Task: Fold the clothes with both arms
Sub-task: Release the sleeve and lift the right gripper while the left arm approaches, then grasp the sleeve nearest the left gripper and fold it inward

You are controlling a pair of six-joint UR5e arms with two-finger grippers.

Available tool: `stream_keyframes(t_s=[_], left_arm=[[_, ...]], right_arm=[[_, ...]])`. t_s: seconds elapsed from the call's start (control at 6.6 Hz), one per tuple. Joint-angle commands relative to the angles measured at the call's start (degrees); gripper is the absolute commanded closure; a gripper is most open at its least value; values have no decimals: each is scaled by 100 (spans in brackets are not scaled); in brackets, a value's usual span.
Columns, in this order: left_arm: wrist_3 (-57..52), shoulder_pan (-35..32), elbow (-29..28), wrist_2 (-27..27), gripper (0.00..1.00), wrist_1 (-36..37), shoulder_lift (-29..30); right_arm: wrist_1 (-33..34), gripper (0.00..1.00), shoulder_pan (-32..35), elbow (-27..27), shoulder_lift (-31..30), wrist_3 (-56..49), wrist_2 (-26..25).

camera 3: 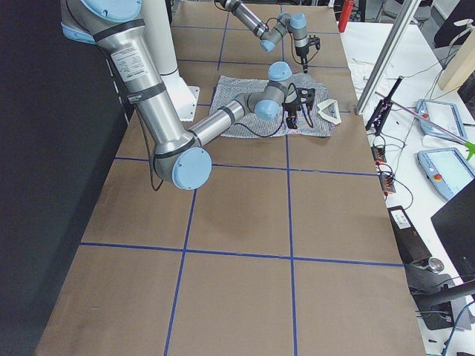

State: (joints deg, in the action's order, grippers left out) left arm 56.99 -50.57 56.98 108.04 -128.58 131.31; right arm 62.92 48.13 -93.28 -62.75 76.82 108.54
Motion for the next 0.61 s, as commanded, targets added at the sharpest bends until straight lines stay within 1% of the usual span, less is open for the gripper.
stream_keyframes(t_s=[0.0, 0.3, 0.45], left_arm=[[144, 3, 24, 50, 100, 17, 218], [967, 3, 163, 611, 100, 70, 613], [1511, 221, 347, 622, 100, 87, 745]], right_arm=[[-8, 0, -32, 47, 0, 0, 0], [-8, 0, -67, 64, 8, 0, 0], [-8, 0, -76, 73, 17, -9, 0]])
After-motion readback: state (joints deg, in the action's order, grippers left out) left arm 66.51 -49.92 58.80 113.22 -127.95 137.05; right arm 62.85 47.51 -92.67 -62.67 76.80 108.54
